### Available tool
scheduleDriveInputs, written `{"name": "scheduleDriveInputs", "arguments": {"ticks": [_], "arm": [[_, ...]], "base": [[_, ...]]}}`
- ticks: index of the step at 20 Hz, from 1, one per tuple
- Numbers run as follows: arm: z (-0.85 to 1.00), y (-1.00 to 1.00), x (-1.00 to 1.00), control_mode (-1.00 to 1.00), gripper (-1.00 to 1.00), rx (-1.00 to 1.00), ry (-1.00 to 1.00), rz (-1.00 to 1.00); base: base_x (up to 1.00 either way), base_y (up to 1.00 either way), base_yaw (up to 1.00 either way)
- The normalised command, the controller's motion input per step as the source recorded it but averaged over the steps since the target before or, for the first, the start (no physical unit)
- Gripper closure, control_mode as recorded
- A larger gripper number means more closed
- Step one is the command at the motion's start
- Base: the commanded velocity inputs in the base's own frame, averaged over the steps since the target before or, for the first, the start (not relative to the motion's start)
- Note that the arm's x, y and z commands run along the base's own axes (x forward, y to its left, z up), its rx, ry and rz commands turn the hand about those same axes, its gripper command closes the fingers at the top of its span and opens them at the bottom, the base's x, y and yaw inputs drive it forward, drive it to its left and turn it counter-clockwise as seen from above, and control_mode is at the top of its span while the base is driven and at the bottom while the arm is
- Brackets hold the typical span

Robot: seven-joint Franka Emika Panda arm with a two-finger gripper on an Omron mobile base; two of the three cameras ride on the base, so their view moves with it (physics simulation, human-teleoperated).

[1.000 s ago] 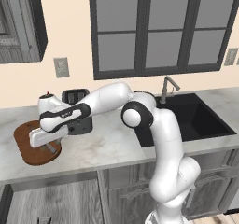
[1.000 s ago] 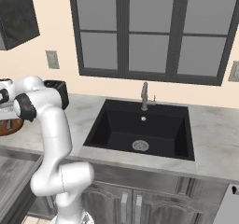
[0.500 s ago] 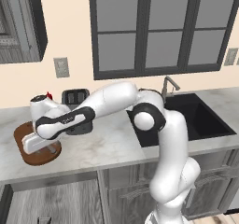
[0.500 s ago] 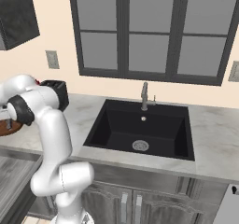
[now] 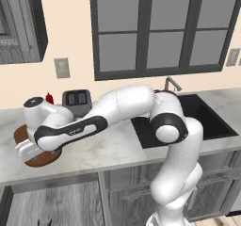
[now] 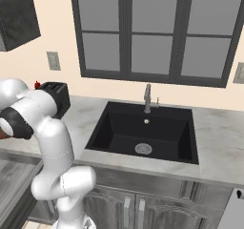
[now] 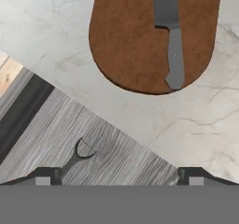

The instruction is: Open the drawer on the left and place the cutting tools on the cutting board.

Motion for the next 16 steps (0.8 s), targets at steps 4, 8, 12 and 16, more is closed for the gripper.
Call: {"name": "scheduleDriveInputs", "arguments": {"ticks": [4, 8, 12, 16], "arm": [[0.40, -0.24, -0.63, -1.00, -1.00, 0.02, -0.03, -0.09], [0.11, -0.51, -0.67, -1.00, -1.00, 0.07, 0.00, -0.16], [0.00, -0.79, -0.50, -1.00, -1.00, 0.11, 0.00, -0.23], [0.00, -0.80, -0.64, -1.00, -1.00, 0.17, 0.00, -0.24]], "base": [[0.00, 0.00, 0.00], [0.00, 0.00, 0.00], [0.00, 0.00, 0.00], [0.00, 0.00, 0.00]]}}
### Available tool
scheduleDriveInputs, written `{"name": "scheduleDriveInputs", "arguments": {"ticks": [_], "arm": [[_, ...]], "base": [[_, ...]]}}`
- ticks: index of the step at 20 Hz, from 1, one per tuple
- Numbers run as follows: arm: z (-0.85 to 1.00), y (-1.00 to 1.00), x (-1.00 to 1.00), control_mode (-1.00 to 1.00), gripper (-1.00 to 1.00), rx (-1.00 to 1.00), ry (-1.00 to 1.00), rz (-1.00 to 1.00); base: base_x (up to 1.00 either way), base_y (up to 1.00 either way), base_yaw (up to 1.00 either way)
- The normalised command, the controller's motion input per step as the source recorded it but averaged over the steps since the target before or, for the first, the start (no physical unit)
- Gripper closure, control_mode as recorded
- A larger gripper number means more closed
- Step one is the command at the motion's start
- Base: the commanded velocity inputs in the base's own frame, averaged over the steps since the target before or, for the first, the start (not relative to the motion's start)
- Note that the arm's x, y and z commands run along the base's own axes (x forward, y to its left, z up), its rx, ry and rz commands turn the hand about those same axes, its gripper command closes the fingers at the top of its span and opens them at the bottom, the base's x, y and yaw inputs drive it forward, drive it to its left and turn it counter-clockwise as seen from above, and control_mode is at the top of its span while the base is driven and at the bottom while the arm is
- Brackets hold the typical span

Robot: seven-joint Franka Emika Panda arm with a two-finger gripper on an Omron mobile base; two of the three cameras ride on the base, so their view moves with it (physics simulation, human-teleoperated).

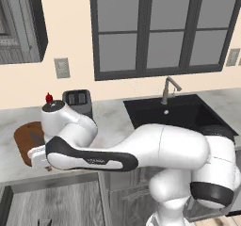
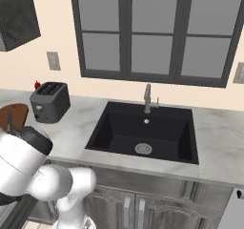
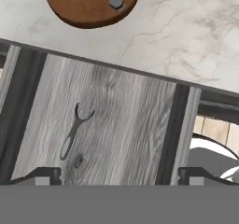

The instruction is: Open the drawer on the left and place the cutting tools on the cutting board.

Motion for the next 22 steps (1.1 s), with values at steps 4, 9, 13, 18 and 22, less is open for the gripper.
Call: {"name": "scheduleDriveInputs", "arguments": {"ticks": [4, 9, 13, 18, 22], "arm": [[-0.02, -0.68, -0.75, -1.00, -1.00, 0.19, 0.01, -0.22], [0.00, -0.23, -0.41, -1.00, -1.00, 0.11, 0.13, -0.13], [0.00, 0.00, 0.00, -1.00, -1.00, 0.00, 0.31, 0.00], [-0.12, 0.04, -0.07, -1.00, -1.00, 0.00, 0.16, 0.06], [0.00, 0.09, -0.15, -1.00, -1.00, 0.00, 0.00, 0.08]], "base": [[0.00, 0.00, 0.00], [0.00, 0.00, 0.00], [0.00, 0.00, 0.00], [0.00, 0.00, 0.00], [0.00, 0.00, 0.00]]}}
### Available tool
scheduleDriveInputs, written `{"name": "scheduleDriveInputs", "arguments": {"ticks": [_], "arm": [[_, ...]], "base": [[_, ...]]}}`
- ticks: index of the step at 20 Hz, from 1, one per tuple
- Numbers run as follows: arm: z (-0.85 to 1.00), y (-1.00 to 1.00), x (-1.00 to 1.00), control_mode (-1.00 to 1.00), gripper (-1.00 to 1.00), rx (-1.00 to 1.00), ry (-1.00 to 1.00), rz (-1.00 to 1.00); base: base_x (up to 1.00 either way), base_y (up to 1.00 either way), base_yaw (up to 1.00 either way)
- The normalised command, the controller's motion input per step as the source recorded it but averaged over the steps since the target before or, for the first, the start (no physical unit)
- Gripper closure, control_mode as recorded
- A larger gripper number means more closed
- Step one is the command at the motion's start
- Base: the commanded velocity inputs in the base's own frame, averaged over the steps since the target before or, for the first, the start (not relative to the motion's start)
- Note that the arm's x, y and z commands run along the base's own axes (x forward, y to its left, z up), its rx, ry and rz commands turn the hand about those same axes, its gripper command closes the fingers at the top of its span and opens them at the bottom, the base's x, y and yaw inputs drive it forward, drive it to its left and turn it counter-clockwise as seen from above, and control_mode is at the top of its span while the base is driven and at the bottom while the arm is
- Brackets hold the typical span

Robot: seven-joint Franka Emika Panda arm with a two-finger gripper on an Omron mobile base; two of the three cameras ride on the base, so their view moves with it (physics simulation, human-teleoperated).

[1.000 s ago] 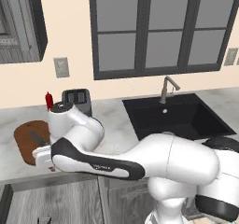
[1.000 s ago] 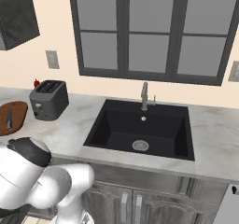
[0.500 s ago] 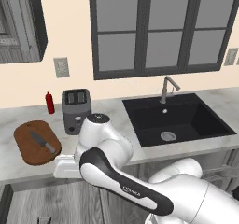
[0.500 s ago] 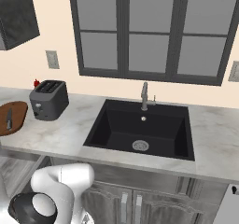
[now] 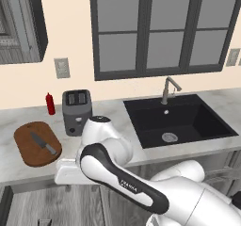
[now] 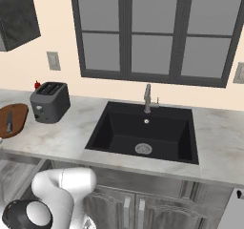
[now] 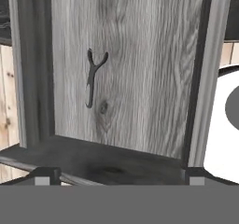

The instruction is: Open the drawer on the left and place the cutting tools on the cutting board.

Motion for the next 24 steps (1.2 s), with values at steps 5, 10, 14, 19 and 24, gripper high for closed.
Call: {"name": "scheduleDriveInputs", "arguments": {"ticks": [5, 10, 14, 19, 24], "arm": [[0.00, 0.10, -0.30, -1.00, -1.00, -0.06, -0.07, 0.00], [-0.09, 0.09, -0.14, -1.00, -1.00, -0.04, -0.02, 0.00], [-0.25, 0.03, 0.00, -1.00, -1.00, -0.01, 0.00, 0.00], [-0.34, 0.01, 0.00, -1.00, -1.00, -0.01, 0.03, 0.00], [-0.37, 0.00, 0.00, -1.00, -1.00, 0.00, 0.06, 0.00]], "base": [[0.00, 0.00, 0.00], [0.00, 0.00, 0.00], [0.00, 0.00, 0.00], [0.00, 0.00, 0.00], [0.00, 0.00, 0.00]]}}
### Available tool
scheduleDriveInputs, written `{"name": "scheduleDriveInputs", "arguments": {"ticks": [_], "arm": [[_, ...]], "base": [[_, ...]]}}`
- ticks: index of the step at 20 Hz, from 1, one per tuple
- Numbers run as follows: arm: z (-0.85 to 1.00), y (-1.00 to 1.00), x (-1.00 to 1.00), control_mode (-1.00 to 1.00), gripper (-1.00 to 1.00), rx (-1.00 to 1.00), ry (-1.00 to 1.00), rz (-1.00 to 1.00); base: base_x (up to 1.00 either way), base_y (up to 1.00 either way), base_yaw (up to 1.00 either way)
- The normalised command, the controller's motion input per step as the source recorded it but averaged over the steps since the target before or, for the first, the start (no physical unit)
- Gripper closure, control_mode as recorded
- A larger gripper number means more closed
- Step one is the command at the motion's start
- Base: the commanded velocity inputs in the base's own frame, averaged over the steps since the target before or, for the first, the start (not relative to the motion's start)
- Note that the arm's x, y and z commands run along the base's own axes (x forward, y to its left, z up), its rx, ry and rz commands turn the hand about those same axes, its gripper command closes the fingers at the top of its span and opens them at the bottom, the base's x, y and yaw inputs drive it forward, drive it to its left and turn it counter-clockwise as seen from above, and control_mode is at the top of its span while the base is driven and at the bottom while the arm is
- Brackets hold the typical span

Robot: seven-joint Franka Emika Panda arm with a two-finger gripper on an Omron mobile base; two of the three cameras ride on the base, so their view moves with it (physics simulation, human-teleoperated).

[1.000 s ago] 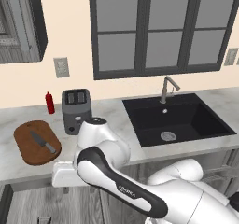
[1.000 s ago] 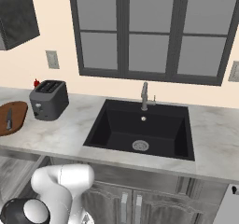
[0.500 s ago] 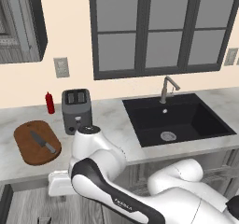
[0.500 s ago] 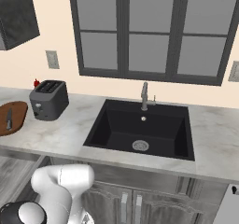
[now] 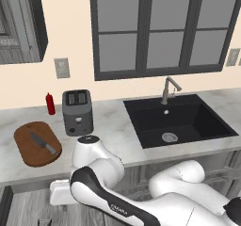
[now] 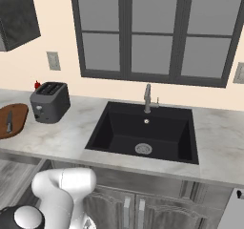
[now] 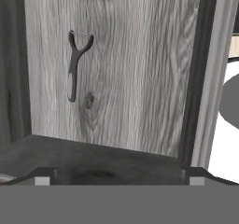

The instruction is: Open the drawer on the left and place the cutting tools on the cutting board.

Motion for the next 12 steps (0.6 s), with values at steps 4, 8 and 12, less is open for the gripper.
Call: {"name": "scheduleDriveInputs", "arguments": {"ticks": [4, 8, 12], "arm": [[-0.35, 0.05, 0.00, -1.00, -1.00, 0.00, 0.03, 0.00], [-0.20, 0.04, 0.00, -1.00, -1.00, 0.00, 0.01, 0.00], [-0.19, 0.21, 0.00, -1.00, -1.00, -0.05, 0.00, 0.00]], "base": [[0.00, 0.00, 0.00], [0.00, 0.00, 0.00], [0.00, 0.00, 0.00]]}}
